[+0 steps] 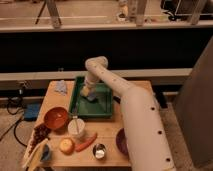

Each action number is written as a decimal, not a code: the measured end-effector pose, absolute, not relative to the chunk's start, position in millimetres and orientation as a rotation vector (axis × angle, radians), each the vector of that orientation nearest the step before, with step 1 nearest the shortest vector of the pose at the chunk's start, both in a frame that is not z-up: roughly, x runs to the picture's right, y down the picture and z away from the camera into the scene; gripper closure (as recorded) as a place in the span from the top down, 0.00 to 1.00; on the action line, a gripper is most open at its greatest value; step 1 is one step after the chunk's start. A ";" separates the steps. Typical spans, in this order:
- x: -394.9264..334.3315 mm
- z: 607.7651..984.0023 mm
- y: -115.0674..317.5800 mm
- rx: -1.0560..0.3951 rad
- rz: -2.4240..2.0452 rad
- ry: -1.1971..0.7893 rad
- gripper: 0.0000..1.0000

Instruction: Wipe tray with sponge

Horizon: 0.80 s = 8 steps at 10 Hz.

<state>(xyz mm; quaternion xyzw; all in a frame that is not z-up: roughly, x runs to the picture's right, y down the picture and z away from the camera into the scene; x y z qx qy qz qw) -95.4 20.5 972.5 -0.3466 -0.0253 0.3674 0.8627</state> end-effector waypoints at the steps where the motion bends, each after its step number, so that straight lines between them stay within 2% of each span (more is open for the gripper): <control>1: -78.2 974.6 19.3 -0.719 0.803 -0.039 0.00; 5: -14.7 975.5 28.5 -0.688 0.899 0.019 0.00; 8: -11.9 951.0 53.9 -0.689 0.856 0.026 0.00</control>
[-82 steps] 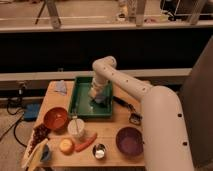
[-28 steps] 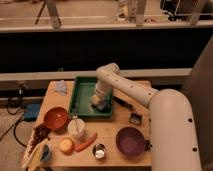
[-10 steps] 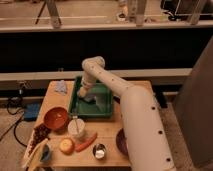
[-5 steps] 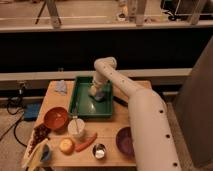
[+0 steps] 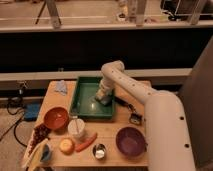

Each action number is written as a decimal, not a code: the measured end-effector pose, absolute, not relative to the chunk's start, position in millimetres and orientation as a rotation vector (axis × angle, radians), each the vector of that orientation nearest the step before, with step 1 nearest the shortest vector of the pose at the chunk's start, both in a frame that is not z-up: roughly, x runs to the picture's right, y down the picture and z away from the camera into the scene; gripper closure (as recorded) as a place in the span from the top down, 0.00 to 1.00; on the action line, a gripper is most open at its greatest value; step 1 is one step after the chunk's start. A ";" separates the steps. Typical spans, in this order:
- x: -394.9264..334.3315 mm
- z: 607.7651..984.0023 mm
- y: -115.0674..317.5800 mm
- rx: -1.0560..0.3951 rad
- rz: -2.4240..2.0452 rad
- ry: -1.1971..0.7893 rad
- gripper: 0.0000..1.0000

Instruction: Wipe tray with sponge

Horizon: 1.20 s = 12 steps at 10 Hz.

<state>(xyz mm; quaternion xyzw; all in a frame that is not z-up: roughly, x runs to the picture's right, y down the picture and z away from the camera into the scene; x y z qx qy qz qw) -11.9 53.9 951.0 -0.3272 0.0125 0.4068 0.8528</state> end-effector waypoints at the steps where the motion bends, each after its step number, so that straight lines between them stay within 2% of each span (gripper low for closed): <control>1: -13.8 945.4 58.6 -0.689 0.839 0.022 0.00; 6: -48.9 913.1 85.6 -0.717 0.690 -0.031 0.00; 12: -117.8 907.3 85.6 -0.730 0.540 -0.105 0.00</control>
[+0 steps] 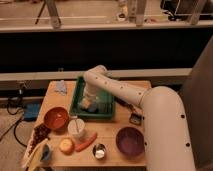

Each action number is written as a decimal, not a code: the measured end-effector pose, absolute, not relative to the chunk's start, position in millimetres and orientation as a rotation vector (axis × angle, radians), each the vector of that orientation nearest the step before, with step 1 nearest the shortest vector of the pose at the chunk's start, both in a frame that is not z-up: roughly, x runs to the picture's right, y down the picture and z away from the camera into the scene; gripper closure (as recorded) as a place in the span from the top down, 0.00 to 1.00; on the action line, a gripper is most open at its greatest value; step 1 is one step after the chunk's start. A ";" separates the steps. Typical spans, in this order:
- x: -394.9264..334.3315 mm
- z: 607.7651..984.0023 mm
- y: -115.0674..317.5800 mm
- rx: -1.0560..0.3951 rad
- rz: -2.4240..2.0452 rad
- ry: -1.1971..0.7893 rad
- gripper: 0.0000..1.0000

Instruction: Wipe tray with sponge

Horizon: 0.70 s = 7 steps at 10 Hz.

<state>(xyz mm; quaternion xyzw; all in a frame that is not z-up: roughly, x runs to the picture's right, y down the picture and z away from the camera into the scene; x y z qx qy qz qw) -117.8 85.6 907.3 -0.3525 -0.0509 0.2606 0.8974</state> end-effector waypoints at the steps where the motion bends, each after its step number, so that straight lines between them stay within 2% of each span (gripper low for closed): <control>1: -124.4 911.9 76.5 -0.723 0.530 -0.115 0.00; 5: -133.1 938.5 52.8 -0.711 0.535 -0.112 0.00; 7: -114.0 951.7 45.2 -0.710 0.591 -0.090 0.00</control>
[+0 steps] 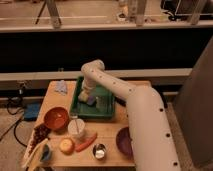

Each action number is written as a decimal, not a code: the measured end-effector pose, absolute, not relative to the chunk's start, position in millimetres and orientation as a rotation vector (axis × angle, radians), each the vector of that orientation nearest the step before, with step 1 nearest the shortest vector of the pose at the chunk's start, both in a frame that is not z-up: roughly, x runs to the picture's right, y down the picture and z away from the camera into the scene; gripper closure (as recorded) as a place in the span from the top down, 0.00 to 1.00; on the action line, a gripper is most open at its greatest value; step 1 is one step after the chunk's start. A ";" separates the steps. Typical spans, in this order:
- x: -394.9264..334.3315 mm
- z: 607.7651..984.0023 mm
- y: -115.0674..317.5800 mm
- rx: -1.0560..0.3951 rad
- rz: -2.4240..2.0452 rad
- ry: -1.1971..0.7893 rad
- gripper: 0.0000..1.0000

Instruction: Wipe tray with sponge

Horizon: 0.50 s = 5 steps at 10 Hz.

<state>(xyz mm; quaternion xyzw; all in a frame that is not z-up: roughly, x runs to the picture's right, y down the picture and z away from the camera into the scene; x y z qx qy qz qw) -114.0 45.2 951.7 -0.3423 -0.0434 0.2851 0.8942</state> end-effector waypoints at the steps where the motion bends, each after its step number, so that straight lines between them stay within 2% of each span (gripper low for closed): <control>1: -98.5 956.6 41.4 -0.707 0.629 -0.076 0.00; 5: -49.8 965.9 33.9 -0.700 0.756 -0.035 0.00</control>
